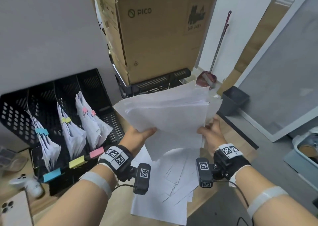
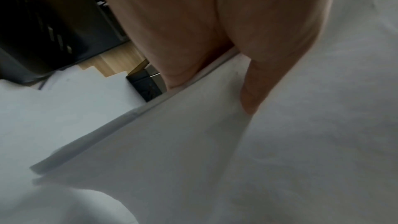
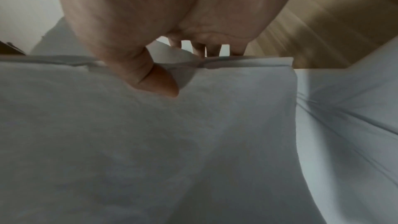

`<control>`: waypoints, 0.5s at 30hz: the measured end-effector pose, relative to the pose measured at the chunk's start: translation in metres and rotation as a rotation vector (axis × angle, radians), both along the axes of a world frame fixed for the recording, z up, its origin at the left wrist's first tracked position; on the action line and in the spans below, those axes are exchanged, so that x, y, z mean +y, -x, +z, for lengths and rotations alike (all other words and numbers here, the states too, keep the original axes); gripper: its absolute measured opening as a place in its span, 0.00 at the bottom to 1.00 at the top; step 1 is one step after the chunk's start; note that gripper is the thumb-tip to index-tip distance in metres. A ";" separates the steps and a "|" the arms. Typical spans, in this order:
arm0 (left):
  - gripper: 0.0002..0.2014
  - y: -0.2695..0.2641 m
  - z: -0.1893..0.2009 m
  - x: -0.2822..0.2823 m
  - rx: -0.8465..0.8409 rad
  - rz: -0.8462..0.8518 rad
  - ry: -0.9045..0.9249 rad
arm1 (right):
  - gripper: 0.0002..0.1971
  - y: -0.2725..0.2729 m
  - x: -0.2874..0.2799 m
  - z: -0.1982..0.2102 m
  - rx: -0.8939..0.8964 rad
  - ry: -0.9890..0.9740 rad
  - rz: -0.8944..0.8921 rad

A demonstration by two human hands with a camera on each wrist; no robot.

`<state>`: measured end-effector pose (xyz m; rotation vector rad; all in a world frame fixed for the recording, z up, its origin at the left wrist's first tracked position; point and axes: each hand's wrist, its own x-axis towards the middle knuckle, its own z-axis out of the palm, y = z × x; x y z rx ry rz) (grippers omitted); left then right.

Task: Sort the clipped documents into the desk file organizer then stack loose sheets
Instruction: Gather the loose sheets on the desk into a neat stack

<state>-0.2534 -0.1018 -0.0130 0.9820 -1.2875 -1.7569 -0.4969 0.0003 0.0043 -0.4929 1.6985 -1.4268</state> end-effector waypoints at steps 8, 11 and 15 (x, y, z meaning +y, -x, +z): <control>0.17 0.010 -0.018 0.012 -0.210 0.009 0.041 | 0.15 -0.021 0.008 -0.005 0.172 -0.086 0.035; 0.17 0.006 -0.031 0.020 -0.222 0.025 -0.010 | 0.15 -0.026 0.017 -0.017 0.142 -0.110 0.010; 0.21 0.006 -0.034 0.022 -0.205 0.005 -0.030 | 0.12 -0.020 0.022 -0.027 0.113 -0.136 0.002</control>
